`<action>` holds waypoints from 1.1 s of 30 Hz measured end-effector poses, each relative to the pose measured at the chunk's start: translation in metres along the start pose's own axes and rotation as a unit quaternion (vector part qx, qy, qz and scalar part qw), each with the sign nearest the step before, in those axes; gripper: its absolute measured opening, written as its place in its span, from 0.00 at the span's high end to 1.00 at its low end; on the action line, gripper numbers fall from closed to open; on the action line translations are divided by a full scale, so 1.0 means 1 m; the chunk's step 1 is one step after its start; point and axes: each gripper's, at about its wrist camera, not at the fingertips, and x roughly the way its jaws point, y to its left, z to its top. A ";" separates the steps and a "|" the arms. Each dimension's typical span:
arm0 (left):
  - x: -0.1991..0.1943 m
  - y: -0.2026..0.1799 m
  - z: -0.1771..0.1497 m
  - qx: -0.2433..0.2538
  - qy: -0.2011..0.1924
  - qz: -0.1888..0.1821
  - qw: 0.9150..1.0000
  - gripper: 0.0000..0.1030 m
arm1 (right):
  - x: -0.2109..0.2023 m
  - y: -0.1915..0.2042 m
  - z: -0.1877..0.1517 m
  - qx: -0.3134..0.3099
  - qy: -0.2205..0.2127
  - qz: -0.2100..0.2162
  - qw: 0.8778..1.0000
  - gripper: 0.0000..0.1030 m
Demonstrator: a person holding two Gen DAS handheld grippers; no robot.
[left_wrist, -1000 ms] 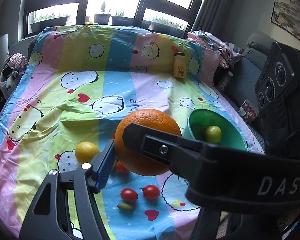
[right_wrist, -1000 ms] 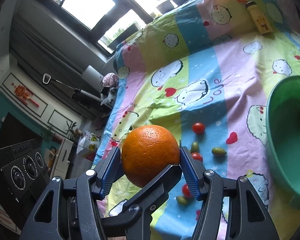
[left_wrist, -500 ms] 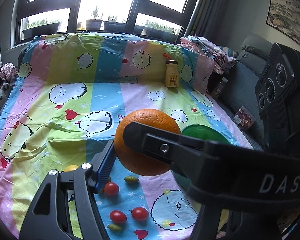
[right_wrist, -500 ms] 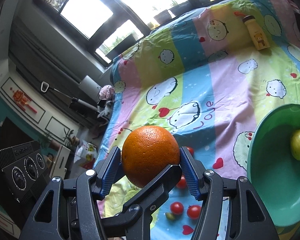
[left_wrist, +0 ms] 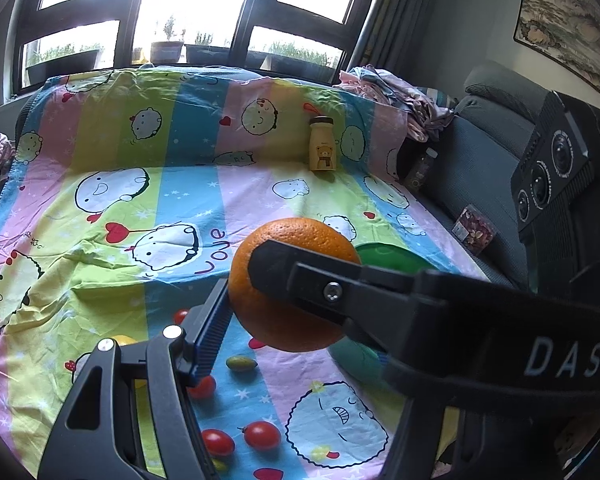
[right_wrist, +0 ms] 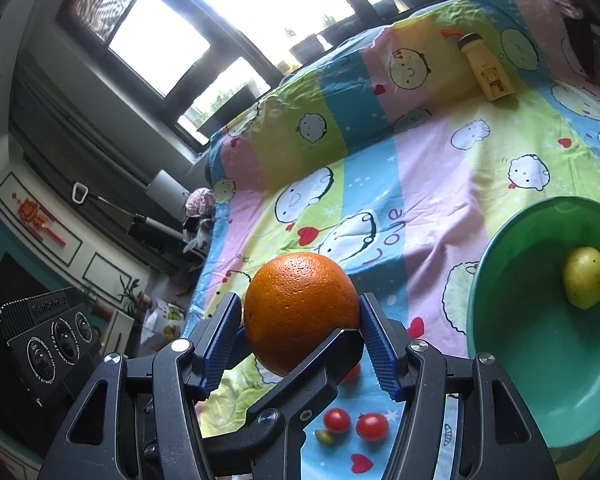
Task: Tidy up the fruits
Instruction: 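Lift the orange with the right tool and carry it toward the green basin, then lower the orange with the right tool into the green basin beside the pear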
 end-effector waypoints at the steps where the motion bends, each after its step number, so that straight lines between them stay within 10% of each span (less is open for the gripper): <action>1: 0.002 -0.003 -0.001 0.003 0.001 -0.002 1.000 0.37 | -0.002 -0.003 -0.002 0.004 -0.004 -0.001 1.000 0.39; 33: 0.042 -0.056 -0.006 0.040 0.038 -0.067 0.996 0.37 | -0.049 -0.065 -0.007 0.082 -0.058 -0.043 0.994 0.39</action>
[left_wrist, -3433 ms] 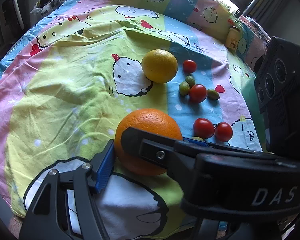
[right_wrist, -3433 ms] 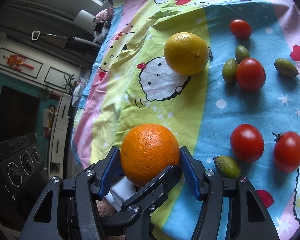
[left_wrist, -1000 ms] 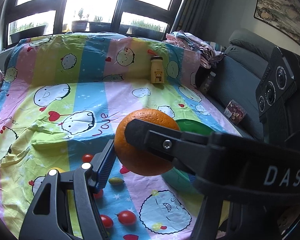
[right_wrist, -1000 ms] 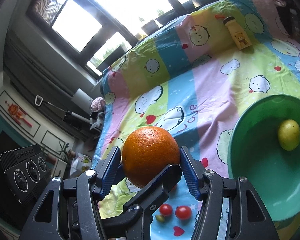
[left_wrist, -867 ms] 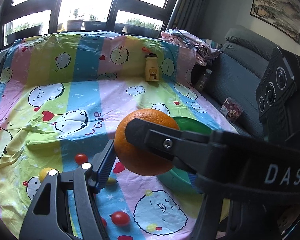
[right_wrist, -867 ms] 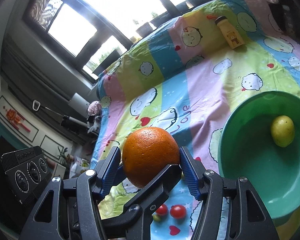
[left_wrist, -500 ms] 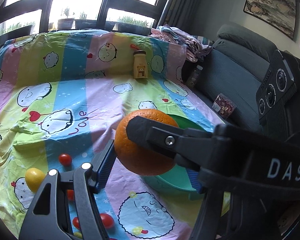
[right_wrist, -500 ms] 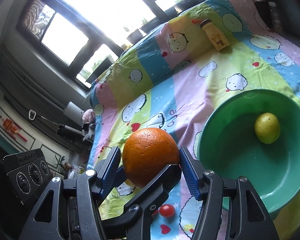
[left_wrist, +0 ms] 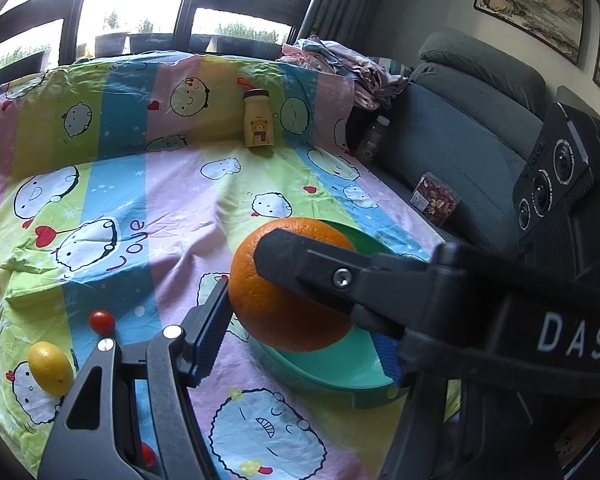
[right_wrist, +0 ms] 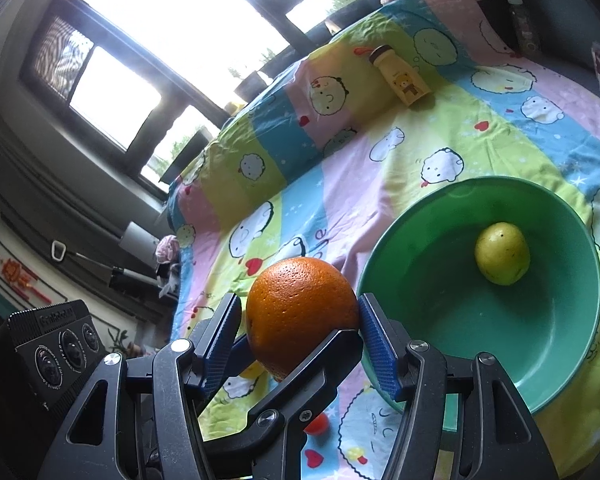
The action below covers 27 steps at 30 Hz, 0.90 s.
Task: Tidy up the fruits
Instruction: 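Lower the orange with the right tool into the green basin beside the pear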
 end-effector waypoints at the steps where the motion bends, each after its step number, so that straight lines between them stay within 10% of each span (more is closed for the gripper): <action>1: 0.002 -0.001 0.001 0.002 0.003 0.000 1.000 0.37 | 0.000 -0.002 0.001 0.003 0.000 -0.001 1.000 0.39; 27: 0.018 -0.009 -0.005 0.002 0.015 -0.033 0.999 0.37 | -0.007 -0.017 0.000 0.015 -0.001 -0.034 0.999 0.38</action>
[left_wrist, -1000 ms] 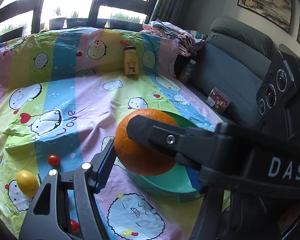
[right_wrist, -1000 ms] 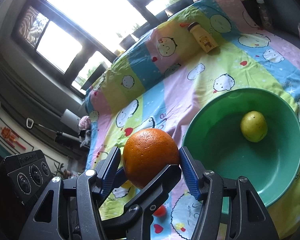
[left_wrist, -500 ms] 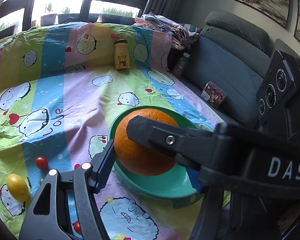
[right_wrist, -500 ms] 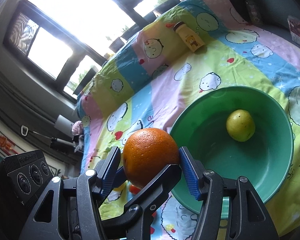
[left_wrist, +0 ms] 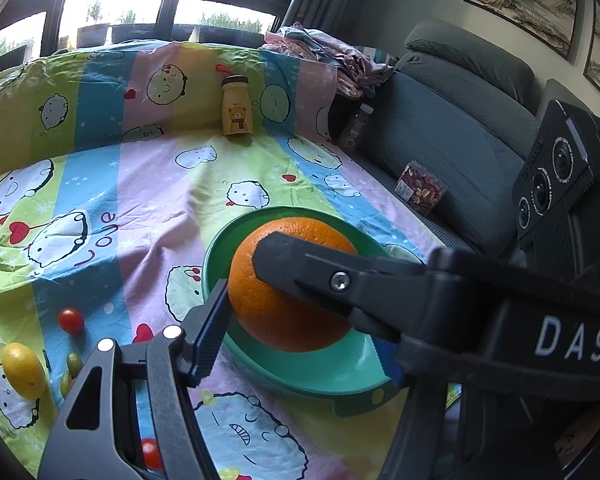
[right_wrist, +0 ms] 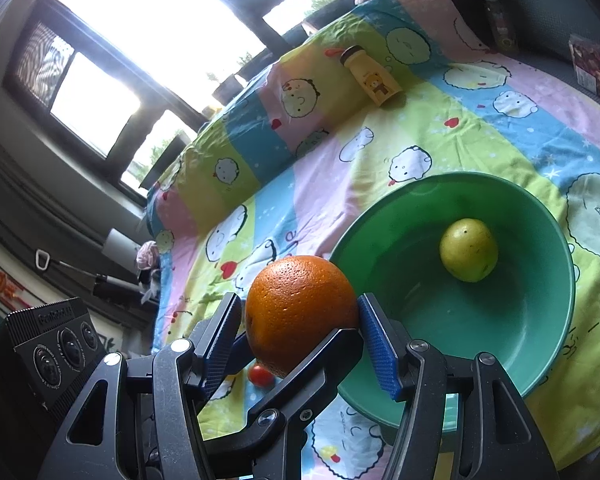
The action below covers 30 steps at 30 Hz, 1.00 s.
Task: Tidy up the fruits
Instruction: 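Lower the orange with the right tool into the green basin beside the pear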
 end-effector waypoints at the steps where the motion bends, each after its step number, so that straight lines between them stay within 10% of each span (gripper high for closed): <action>1: 0.001 0.000 0.000 -0.001 0.002 -0.001 1.000 0.37 | 0.000 -0.001 0.000 0.001 0.001 -0.002 1.000 0.38; 30: 0.029 -0.002 -0.010 -0.013 0.032 -0.024 0.999 0.37 | 0.007 -0.023 0.000 0.005 0.026 -0.040 0.999 0.39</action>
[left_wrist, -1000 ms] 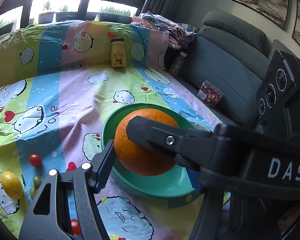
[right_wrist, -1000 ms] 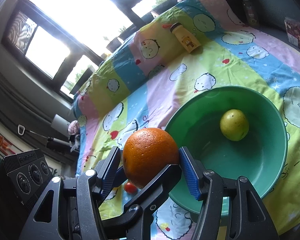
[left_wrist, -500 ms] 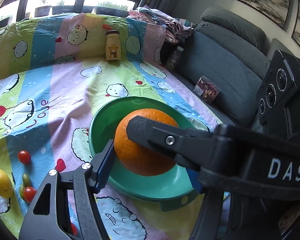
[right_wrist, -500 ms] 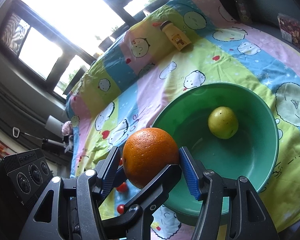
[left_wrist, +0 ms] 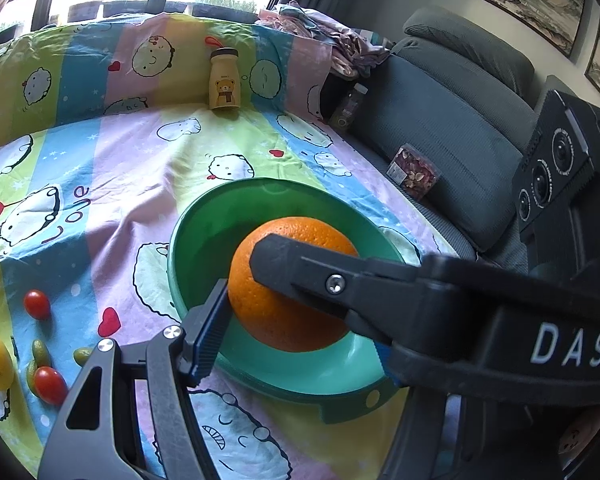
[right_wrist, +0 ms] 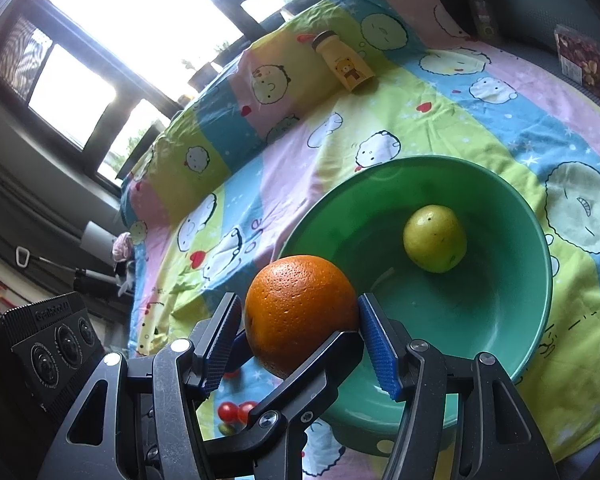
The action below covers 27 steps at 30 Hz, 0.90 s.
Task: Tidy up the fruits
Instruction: 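Lower the orange with the right tool into the green basin beside the pear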
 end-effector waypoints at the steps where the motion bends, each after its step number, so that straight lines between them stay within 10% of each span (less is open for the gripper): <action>1: 0.001 0.001 0.000 -0.001 0.002 0.000 1.000 0.37 | 0.001 0.000 0.000 -0.001 0.002 -0.001 1.000 0.39; 27: 0.014 0.006 -0.003 -0.013 0.027 -0.007 1.000 0.37 | 0.011 -0.006 -0.001 0.001 0.026 -0.021 0.999 0.38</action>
